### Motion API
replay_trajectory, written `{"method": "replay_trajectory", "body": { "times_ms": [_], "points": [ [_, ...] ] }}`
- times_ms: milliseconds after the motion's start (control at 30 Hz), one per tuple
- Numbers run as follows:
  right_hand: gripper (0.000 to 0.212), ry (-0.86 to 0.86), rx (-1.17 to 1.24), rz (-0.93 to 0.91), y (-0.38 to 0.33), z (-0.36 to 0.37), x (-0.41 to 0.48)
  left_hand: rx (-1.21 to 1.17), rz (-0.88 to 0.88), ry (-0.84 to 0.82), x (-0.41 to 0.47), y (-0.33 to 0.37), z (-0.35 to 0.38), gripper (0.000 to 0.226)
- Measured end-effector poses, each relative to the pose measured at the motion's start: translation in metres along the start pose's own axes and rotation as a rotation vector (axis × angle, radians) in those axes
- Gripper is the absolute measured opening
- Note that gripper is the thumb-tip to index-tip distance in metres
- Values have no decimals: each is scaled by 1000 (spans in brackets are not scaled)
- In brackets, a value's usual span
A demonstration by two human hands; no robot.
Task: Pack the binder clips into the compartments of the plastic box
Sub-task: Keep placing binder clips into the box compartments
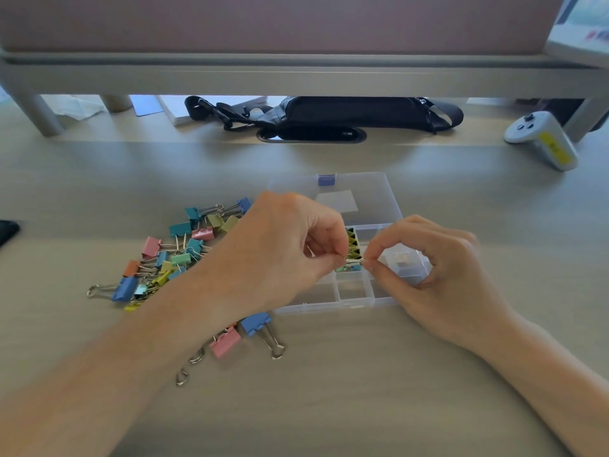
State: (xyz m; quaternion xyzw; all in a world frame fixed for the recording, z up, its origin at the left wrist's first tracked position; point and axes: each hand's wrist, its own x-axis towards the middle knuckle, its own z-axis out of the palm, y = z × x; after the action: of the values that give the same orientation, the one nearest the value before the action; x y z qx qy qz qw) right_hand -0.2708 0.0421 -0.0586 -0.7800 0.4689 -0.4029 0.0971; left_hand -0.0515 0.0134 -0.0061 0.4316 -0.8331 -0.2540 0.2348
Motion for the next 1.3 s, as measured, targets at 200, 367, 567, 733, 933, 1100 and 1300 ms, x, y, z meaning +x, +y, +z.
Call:
{"method": "replay_trajectory", "body": {
  "times_ms": [200,367,567,733,933,1100,1300],
  "points": [
    [22,-8,-30,-34,2,1,-1,76,40,-5,0,-2,1,15],
    [9,-43,-36,-101,2,4,-3,108,63,6,2,-3,4,14],
    [18,-92,-72,-135,4,9,-4,130,47,3,3,-7,5,9],
    [25,-100,-107,-138,4,9,-4,103,-1,-27,4,-13,-16,14],
    [23,-118,-102,-139,5,9,-5,127,-105,-389,1,-26,-63,17],
    [22,-123,-108,-131,5,9,-4,270,-147,-525,-6,-29,-67,17],
    [24,-85,-145,-100,6,6,-4,359,-193,-449,-8,-30,-64,30]
  ]
}}
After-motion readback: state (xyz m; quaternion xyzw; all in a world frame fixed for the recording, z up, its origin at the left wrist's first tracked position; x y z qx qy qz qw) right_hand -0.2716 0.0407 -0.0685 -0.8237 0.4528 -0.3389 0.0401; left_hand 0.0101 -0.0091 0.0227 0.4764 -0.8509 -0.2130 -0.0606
